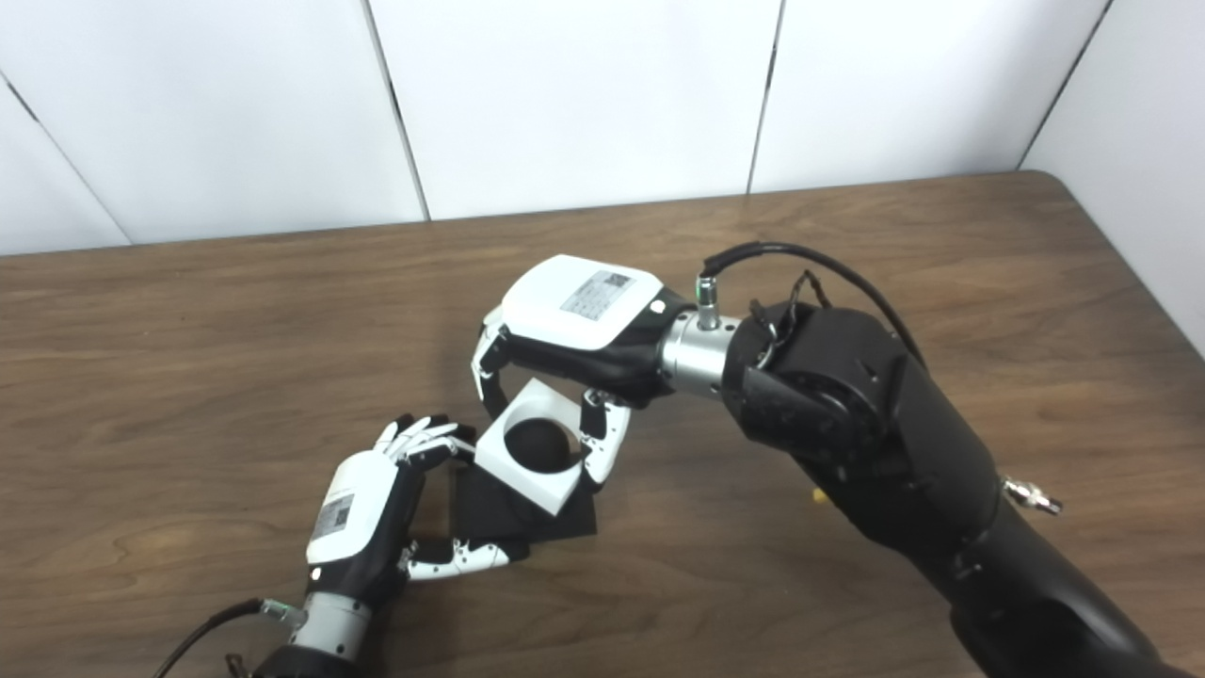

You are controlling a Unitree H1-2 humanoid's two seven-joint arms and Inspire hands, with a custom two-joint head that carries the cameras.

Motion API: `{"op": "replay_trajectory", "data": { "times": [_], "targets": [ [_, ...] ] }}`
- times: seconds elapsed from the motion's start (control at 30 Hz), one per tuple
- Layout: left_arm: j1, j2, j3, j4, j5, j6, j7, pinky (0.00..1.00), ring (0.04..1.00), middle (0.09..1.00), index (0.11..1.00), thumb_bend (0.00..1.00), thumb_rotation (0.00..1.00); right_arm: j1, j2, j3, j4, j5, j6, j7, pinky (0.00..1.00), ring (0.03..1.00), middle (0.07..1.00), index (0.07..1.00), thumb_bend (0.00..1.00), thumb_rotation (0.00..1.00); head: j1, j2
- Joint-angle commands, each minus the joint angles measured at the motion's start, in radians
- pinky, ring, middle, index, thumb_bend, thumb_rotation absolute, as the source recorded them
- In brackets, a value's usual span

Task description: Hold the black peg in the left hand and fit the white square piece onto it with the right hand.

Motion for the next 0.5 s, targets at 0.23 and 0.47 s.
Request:
{"op": "replay_trajectory", "data": {
  "times": [0.23, 0.47],
  "targets": [
    [0.022, -0.003, -0.021, -0.004, 0.004, 0.035, -0.041, 0.98, 0.878, 0.802, 0.485, 0.52, 0.05, -0.021, 0.028, -0.012, 0.019, -0.027, -0.040, -0.044, 0.90, 0.858, 0.752, 0.483, 0.52, 0.13, 0.003, 0.001],
    [0.023, -0.002, -0.023, -0.006, 0.006, 0.036, -0.037, 0.98, 0.878, 0.798, 0.485, 0.52, 0.05, -0.009, 0.025, -0.005, 0.027, -0.032, -0.063, -0.048, 0.89, 0.848, 0.743, 0.483, 0.52, 0.13, 0.008, 0.005]
  ]
}}
